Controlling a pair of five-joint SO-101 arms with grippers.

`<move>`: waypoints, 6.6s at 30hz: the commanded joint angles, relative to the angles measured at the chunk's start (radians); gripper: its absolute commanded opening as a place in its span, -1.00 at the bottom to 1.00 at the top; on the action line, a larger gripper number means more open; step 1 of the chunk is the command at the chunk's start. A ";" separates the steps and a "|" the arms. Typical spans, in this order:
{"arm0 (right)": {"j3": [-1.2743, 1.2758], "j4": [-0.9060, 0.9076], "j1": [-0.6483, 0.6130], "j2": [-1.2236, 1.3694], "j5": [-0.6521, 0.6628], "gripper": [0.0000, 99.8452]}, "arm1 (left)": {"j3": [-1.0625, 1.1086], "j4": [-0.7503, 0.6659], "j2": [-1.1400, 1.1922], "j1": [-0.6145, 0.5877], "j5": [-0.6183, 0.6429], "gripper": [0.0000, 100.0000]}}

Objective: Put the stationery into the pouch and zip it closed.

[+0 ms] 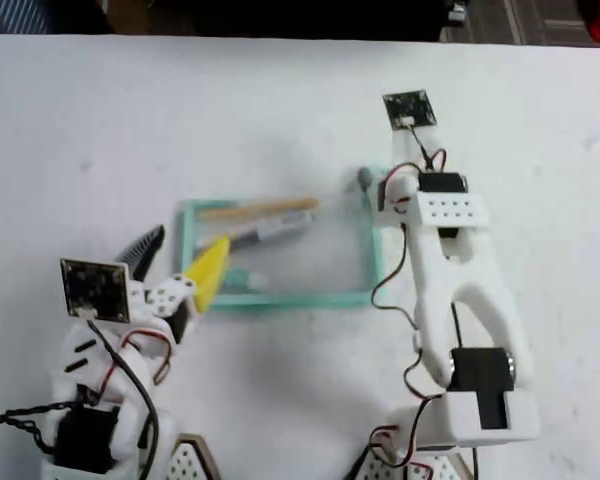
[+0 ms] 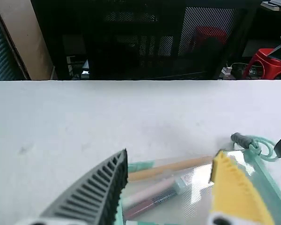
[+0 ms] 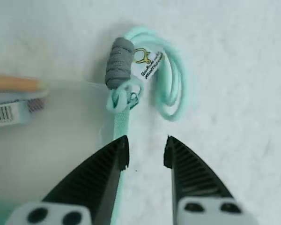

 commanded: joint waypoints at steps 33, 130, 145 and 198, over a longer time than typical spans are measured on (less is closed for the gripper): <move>-0.057 0.449 -0.077 -1.099 0.048 -0.96 | -0.726 0.325 0.298 -0.246 -0.359 -0.95; 1.350 0.317 -0.108 -1.790 0.054 -0.96 | 0.350 0.354 0.007 -0.242 -0.238 -0.61; 1.350 0.323 -0.093 -1.790 0.048 -0.97 | 0.350 0.354 0.007 -0.240 -0.239 -0.95; 1.350 0.323 -0.108 -1.790 0.048 -0.97 | 0.350 0.354 0.007 -0.177 -0.236 -0.95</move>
